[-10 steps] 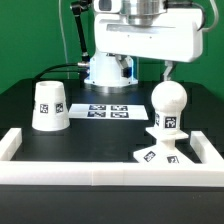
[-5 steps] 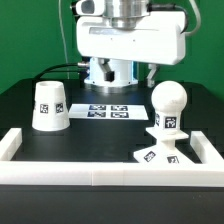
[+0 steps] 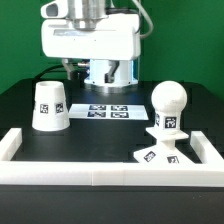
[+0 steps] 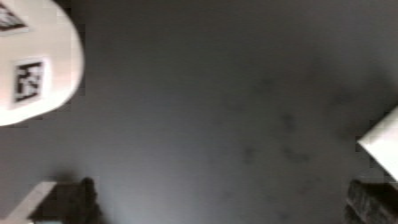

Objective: Assemble lamp

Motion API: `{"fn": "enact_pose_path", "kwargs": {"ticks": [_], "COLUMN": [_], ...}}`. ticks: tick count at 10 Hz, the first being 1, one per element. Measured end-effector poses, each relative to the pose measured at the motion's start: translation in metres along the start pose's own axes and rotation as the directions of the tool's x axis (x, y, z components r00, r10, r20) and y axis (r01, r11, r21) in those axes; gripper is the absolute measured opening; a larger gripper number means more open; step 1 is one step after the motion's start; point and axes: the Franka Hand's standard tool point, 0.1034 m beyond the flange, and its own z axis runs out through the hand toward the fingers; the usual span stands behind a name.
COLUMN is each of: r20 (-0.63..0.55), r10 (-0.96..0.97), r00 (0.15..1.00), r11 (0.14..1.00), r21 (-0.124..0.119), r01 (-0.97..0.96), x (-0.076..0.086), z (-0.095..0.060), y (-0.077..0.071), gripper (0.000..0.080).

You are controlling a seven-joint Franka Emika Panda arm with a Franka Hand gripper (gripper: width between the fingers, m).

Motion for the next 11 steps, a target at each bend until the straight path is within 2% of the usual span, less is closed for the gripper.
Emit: {"fn": "enact_pose_path", "kwargs": {"ticks": [3,5,8,11], "r20": [-0.003,0.006,0.028,0.038], "r10": [0.003,0.024,0.050,0.057], "r00": [1.000,1.000,0.998,0.998], "r11": [1.000,1.000,0.999,0.998], "r21": [-0.003,-0.013,-0.005,-0.007], "r01": [-0.003,-0.024,-0.050,-0.056], "x": [0.007,0.006,-0.018,-0.027], "z": [0.000,0.007,0.011,0.015], "y": [0.017,0.018,0.039,0.048], "gripper": [0.0699,0.0699,0.0699,0.0699]}}
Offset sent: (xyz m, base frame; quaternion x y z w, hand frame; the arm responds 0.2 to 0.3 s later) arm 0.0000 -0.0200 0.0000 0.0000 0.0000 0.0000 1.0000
